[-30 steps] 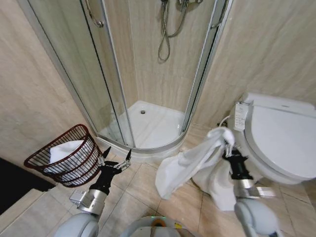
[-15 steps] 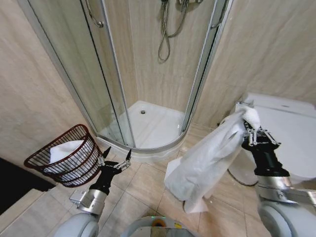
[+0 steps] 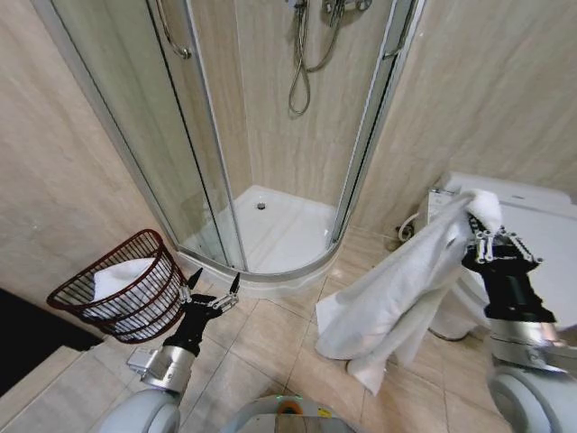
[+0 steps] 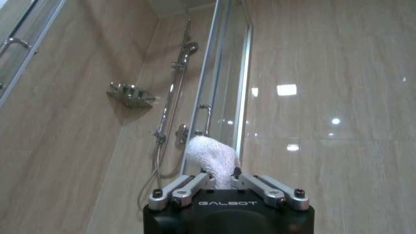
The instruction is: Discard the used towel into the hamper.
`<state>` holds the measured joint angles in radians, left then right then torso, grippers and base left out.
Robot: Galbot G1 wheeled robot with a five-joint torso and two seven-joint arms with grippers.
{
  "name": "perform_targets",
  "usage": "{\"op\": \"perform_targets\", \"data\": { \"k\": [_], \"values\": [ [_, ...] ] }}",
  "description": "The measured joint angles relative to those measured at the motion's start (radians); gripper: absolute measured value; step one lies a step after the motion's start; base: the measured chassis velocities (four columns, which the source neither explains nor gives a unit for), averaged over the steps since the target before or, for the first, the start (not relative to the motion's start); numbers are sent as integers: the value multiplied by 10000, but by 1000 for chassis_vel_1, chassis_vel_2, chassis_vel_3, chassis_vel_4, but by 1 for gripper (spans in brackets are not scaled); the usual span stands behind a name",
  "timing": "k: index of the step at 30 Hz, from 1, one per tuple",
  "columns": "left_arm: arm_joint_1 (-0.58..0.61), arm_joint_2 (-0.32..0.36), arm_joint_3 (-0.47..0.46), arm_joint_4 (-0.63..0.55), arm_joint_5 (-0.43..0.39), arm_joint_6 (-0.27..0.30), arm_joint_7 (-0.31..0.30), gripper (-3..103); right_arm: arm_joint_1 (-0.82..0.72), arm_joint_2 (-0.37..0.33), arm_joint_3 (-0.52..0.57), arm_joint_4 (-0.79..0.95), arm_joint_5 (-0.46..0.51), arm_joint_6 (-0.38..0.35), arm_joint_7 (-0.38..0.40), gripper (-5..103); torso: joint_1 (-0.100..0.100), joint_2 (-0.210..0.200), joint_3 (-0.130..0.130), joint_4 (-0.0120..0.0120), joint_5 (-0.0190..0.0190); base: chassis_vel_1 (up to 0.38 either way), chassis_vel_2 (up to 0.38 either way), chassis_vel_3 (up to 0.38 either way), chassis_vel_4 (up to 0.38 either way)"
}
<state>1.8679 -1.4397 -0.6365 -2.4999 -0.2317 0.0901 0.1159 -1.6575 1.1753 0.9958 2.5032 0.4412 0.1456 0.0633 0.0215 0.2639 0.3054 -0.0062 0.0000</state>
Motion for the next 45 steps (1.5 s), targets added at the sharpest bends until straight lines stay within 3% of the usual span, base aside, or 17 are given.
{"op": "perform_targets", "data": {
  "k": [45],
  "values": [
    [0,0,0,0,-1,0,0,99,417,-185,262,-31,183,187,196,7,684,1850,1169,0,0,0,0,0,0]
  ]
}}
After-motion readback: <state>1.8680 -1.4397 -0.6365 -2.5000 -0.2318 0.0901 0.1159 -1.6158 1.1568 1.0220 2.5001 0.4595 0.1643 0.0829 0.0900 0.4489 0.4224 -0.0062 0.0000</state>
